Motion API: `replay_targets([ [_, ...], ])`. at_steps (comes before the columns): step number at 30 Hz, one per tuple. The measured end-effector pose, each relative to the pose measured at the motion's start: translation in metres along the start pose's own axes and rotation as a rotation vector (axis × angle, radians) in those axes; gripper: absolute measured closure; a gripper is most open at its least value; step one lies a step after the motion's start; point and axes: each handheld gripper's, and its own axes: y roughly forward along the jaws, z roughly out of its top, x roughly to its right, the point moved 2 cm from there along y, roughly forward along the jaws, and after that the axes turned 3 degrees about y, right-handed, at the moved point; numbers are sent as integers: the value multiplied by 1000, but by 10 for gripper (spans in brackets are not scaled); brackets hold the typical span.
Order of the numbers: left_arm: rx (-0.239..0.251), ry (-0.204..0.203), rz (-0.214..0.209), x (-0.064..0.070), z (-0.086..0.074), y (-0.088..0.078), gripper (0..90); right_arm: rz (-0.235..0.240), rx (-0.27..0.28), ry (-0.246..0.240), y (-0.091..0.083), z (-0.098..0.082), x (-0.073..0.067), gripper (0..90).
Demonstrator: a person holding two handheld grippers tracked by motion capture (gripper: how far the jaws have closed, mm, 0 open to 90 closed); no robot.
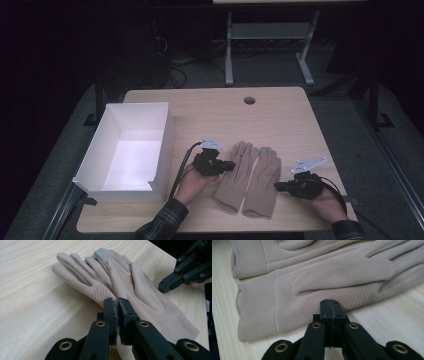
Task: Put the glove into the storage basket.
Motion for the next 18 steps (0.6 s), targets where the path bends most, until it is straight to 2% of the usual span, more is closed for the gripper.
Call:
replay_targets([
  [5,24,-3,7,-5,9,0,855,4,2,-3,5,4,-2,900],
  [12,45,18,-2,-2,14,2,855,7,11,-11,11,10,-2,900],
  [18,58,12,-13,1,16,-1,855,22,20,-15,18,17,-6,900],
])
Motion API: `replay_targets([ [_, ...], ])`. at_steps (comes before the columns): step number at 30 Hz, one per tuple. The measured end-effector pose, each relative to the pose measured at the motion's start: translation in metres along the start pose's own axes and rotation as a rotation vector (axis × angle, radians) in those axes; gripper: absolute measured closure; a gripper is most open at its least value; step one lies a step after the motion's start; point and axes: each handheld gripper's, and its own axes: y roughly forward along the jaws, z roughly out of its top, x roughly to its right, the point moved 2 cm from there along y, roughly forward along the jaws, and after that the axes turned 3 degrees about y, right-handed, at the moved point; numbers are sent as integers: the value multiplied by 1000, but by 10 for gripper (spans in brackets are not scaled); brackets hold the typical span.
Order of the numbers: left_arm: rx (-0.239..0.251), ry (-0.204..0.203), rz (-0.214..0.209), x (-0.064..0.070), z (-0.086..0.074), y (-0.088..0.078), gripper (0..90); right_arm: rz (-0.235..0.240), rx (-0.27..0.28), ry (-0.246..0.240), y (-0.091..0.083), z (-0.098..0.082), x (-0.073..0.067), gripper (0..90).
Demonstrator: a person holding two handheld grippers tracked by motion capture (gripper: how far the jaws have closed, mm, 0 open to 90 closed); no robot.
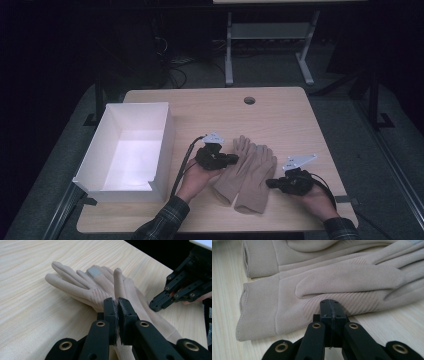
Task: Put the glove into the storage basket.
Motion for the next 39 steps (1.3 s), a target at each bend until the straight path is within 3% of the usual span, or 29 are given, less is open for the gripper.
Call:
replay_targets([
  [8,9,5,-18,5,2,-2,855,25,-1,-27,15,12,-7,900],
  [13,-4,29,-30,11,2,0,855,35,-3,-45,23,18,-13,900],
  [16,-5,22,-39,16,0,4,855,36,-1,-48,27,21,-15,900],
  [21,-35,45,-55,25,-3,15,855,41,-2,-55,31,24,-17,900],
  [33,-91,73,-81,38,-14,38,844,39,-4,-56,31,24,-18,900],
  [39,-61,67,-99,40,-11,33,778,25,15,-40,21,23,-14,858],
])
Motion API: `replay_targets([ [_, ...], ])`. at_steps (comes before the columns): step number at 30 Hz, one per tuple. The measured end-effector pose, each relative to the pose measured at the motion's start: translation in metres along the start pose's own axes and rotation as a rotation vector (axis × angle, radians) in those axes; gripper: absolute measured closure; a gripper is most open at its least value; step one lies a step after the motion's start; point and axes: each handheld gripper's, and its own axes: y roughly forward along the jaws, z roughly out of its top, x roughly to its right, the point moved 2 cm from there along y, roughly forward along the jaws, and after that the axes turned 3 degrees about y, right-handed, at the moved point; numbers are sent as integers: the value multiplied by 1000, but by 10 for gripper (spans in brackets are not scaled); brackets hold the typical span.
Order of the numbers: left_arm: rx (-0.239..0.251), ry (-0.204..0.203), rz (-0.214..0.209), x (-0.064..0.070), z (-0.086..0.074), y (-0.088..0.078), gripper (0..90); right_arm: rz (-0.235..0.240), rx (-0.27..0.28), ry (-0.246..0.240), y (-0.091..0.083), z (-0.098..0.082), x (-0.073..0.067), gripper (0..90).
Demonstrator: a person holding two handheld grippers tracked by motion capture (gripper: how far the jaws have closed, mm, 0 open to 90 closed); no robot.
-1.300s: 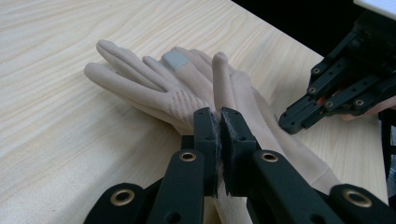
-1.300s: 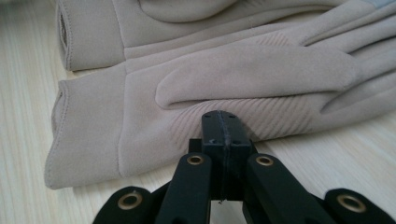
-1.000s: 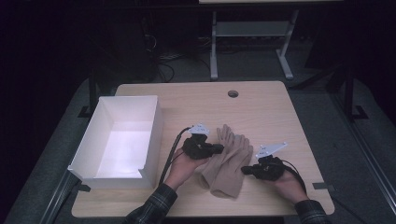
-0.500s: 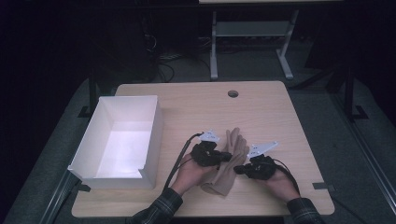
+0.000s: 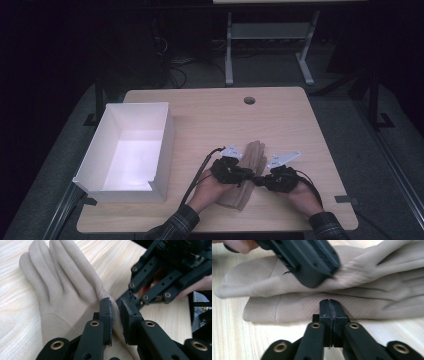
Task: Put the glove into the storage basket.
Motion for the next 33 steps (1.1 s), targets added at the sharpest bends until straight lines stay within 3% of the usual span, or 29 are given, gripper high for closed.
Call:
replay_targets([
  [7,-35,15,-28,7,-3,6,888,-94,61,35,-25,-8,18,667],
  [11,-66,17,-34,11,-9,15,888,-164,76,97,-36,-13,32,495],
  [13,-81,16,-33,12,-12,19,893,-191,87,106,-38,-16,38,435],
  [16,-122,48,-5,13,-16,23,894,-235,84,124,-39,-20,45,357],
  [19,-127,52,-2,12,-17,22,896,-276,78,145,-38,-23,51,288],
  [23,-137,60,11,11,-19,16,896,-322,71,158,-36,-25,55,251],
  [33,-196,91,57,6,-30,-12,895,-354,65,153,-31,-28,58,187],
])
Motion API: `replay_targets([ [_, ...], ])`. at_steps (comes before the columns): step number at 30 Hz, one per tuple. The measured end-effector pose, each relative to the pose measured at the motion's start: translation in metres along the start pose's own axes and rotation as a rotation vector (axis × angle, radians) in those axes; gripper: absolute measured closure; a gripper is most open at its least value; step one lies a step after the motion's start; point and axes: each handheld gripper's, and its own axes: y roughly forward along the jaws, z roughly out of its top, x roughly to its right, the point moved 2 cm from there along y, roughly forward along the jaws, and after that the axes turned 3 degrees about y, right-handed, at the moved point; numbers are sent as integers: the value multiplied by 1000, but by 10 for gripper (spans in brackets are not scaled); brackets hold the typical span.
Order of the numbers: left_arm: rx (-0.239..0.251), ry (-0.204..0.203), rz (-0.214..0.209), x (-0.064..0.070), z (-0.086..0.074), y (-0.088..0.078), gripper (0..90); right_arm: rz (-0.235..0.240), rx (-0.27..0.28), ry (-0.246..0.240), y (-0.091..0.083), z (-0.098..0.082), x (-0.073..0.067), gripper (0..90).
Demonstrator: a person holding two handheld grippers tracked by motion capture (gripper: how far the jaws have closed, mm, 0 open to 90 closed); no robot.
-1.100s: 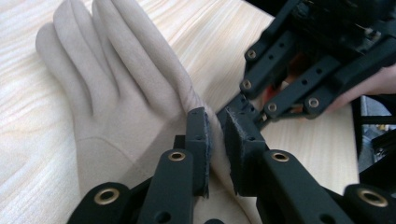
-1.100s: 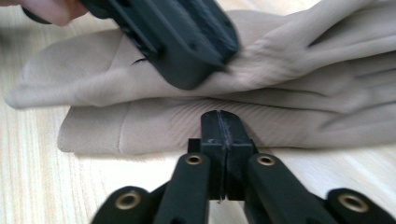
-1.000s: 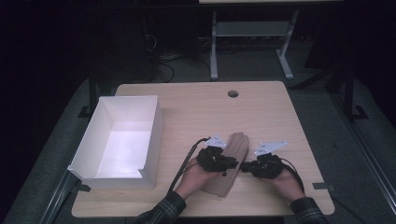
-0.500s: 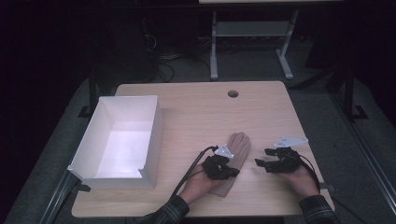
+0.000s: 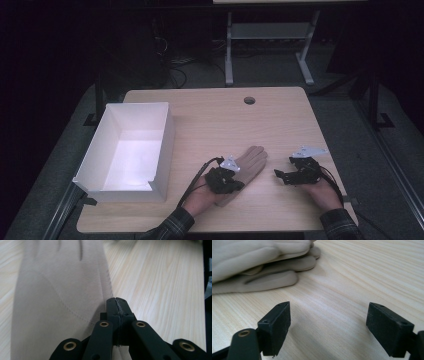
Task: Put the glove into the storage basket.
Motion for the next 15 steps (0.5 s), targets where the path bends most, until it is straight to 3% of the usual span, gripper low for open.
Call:
replay_targets([
  [8,-10,-8,-7,-7,-12,-17,878,-12,3,-14,3,-1,0,177],
  [15,31,14,21,-11,0,-30,640,-7,12,-23,4,-2,-1,152],
])
